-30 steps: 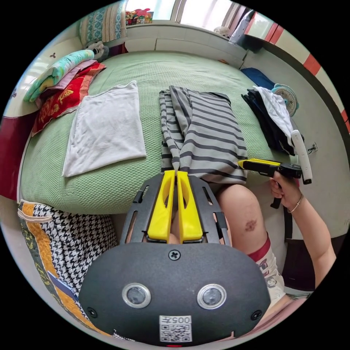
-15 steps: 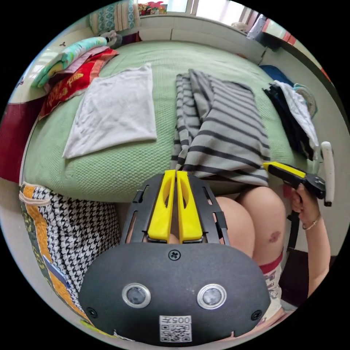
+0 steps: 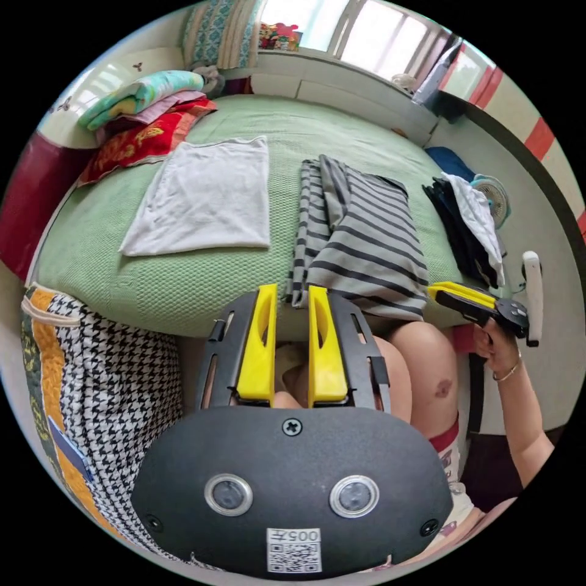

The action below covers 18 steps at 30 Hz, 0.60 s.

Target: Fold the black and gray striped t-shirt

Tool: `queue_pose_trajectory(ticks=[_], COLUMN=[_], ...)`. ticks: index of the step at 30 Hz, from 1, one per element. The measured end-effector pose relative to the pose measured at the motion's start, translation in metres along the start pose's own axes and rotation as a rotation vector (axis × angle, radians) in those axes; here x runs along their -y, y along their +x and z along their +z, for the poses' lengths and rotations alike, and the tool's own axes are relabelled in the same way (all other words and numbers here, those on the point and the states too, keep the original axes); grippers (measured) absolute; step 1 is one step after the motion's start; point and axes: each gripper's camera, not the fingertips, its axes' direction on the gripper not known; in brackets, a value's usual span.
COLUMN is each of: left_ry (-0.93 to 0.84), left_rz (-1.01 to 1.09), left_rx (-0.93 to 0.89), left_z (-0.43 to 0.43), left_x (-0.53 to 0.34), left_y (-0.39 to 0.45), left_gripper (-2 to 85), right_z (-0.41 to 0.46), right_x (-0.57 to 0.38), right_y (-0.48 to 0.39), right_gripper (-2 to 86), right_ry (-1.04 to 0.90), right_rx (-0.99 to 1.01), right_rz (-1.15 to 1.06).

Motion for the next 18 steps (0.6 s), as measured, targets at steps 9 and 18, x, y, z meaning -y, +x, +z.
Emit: queue_pose_trajectory(ticks=[9,18], left_ry=[-0.044,-0.108], left_rz=[-0.033,0.023], left_rx=[-0.019,0.051], left_z=[0.049,0.09], left_x=[0.019,0.025], left_y=[0.006,0.02], left_gripper=[13.0,13.7], right_z=[0.029,0.015], right_x=[0.0,0.002], right_y=[-0.003,0.018], right_gripper=[5.5,3.6], right_ry=[-0.055,-0.101], right_rx=[-0.057,0.04], right_rz=[-0.057,-0.124])
